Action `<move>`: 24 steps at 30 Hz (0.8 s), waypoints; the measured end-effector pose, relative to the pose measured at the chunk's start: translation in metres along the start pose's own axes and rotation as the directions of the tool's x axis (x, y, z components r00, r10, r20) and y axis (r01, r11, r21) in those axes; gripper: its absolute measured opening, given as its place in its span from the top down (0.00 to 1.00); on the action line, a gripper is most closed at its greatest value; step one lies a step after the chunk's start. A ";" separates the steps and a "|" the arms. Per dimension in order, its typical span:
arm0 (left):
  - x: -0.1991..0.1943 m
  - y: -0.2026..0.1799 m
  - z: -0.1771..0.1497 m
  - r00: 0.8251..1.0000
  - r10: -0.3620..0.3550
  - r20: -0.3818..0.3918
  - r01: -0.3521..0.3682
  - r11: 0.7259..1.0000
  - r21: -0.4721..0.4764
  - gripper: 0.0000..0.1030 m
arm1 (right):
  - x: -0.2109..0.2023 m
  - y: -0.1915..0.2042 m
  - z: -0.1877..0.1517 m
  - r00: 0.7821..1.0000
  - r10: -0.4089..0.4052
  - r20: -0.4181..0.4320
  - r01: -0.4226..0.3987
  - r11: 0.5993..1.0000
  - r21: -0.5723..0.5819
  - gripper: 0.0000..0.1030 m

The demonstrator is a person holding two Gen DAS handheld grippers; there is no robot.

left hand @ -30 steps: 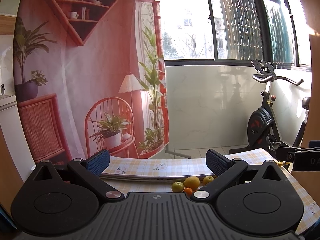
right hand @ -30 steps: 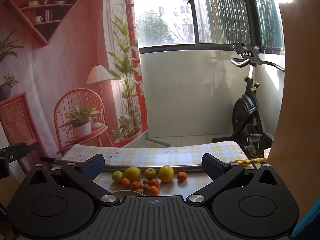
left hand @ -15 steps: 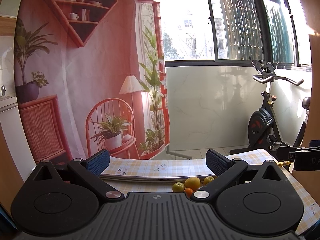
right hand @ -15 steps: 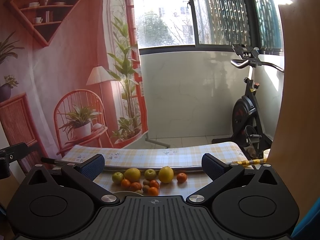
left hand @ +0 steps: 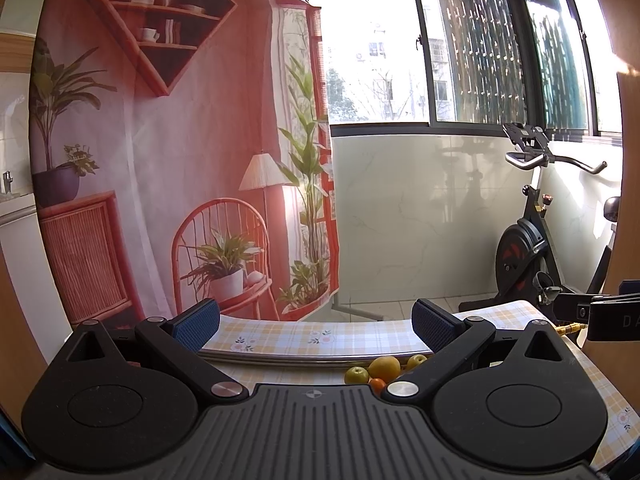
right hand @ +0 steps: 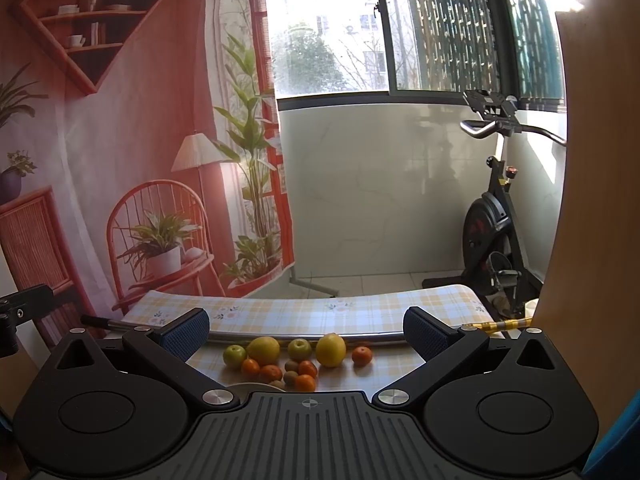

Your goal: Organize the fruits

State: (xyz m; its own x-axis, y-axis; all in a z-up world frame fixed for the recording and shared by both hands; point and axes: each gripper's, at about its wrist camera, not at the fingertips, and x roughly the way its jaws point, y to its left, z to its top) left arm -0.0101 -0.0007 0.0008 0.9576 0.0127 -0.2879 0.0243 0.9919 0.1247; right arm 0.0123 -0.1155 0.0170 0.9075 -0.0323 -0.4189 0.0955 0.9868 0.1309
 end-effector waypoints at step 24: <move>0.014 0.016 -0.005 1.000 -0.012 -0.018 0.011 0.997 -0.077 0.00 | 0.001 -0.003 -0.001 1.000 0.009 -0.004 -0.009 1.000 -0.003 0.00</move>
State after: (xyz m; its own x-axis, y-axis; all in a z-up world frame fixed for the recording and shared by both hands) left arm 0.0019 0.0158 -0.0060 0.9519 0.0031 -0.3064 0.0123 0.9988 0.0483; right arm 0.0129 -0.1183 0.0155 0.9068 -0.0224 -0.4209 0.0859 0.9875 0.1325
